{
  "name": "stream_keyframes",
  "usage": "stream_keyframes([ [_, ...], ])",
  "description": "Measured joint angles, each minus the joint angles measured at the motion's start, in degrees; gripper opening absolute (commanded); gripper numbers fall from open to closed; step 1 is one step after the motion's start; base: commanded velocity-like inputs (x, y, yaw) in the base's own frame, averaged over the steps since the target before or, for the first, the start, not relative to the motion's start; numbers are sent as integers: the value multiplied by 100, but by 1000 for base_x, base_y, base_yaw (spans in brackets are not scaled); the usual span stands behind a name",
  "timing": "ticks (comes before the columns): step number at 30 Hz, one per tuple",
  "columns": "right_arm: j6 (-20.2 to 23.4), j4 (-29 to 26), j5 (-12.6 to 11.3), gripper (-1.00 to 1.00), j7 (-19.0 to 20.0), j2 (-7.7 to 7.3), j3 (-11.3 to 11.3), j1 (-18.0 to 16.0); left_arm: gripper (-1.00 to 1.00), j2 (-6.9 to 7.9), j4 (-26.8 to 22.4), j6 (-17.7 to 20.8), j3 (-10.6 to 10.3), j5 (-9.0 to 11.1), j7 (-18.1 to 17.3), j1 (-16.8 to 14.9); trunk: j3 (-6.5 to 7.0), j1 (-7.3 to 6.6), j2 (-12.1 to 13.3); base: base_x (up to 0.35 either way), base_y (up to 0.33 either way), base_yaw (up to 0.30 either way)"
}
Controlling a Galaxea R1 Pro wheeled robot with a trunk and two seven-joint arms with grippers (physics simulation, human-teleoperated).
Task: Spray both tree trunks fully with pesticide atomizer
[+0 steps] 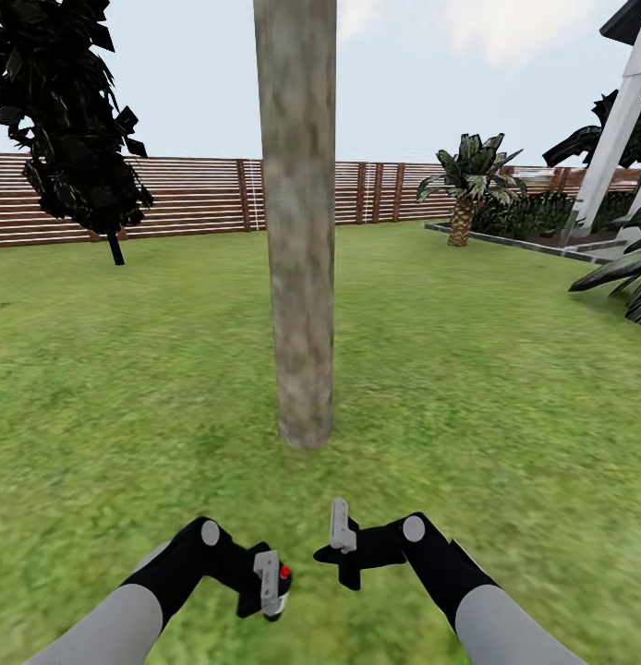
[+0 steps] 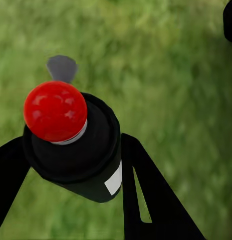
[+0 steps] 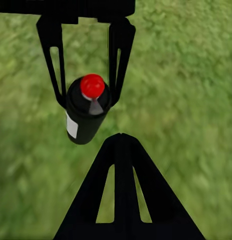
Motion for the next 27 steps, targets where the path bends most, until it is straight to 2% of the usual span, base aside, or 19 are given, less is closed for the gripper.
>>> stream_keyframes([
  [5, -3, 2, 1, -100, 1, 0, 0, 0, -100, -20, -2, -5, -7, 332, 6, 3, 0, 0, 0, 0, 0, 0],
  [16, -4, 4, 1, -100, -7, -8, 0, 0, -100, -75, -2, -28, -4, 514, 7, 1, 0, 0, 0, 0, 0, 0],
  [21, -4, 4, 1, -100, -8, -8, 0, 0, -100, -174, -3, -28, -3, 537, 113, 7, 0, 0, 0, 0, 0, 0],
  [27, -4, 4, 1, -100, -8, -8, 0, 0, -100, -206, -1, -22, 2, 539, 175, 8, 0, 0, 0, 0, 0, 0],
])
